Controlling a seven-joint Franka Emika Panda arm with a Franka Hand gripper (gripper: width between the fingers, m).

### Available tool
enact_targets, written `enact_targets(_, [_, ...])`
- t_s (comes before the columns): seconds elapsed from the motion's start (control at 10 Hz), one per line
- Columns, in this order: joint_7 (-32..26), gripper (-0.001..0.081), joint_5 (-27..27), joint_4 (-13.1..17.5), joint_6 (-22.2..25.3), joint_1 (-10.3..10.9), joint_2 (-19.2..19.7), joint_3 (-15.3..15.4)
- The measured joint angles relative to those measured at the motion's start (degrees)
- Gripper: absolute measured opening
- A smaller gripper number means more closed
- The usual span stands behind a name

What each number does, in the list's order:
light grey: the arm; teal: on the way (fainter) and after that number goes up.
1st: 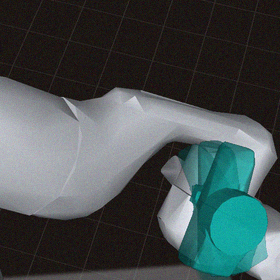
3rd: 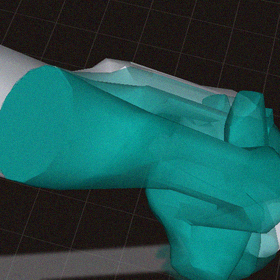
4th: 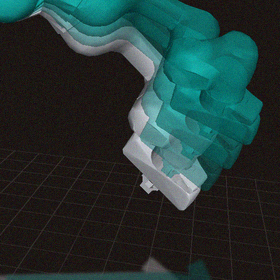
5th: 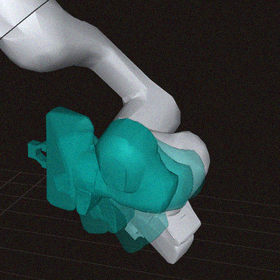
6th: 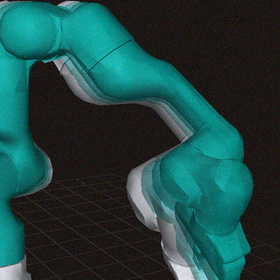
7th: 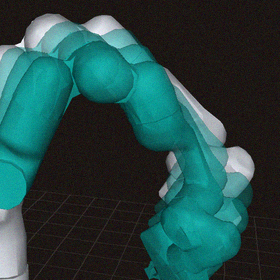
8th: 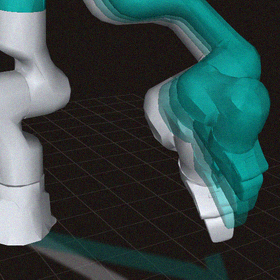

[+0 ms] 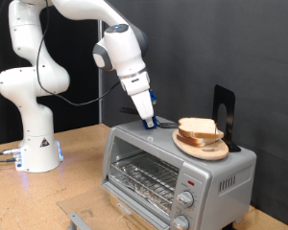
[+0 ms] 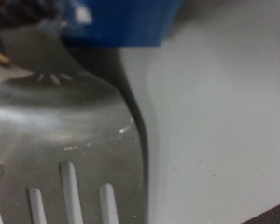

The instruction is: Make a piece of toast with the oven

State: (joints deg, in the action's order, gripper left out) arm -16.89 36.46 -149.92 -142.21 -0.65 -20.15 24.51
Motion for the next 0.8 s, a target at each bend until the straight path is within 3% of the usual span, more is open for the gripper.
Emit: enact_targets(0.8, [-0.09,0.0809,0.16,-0.06,0.8,0.08,-1.2,0.0])
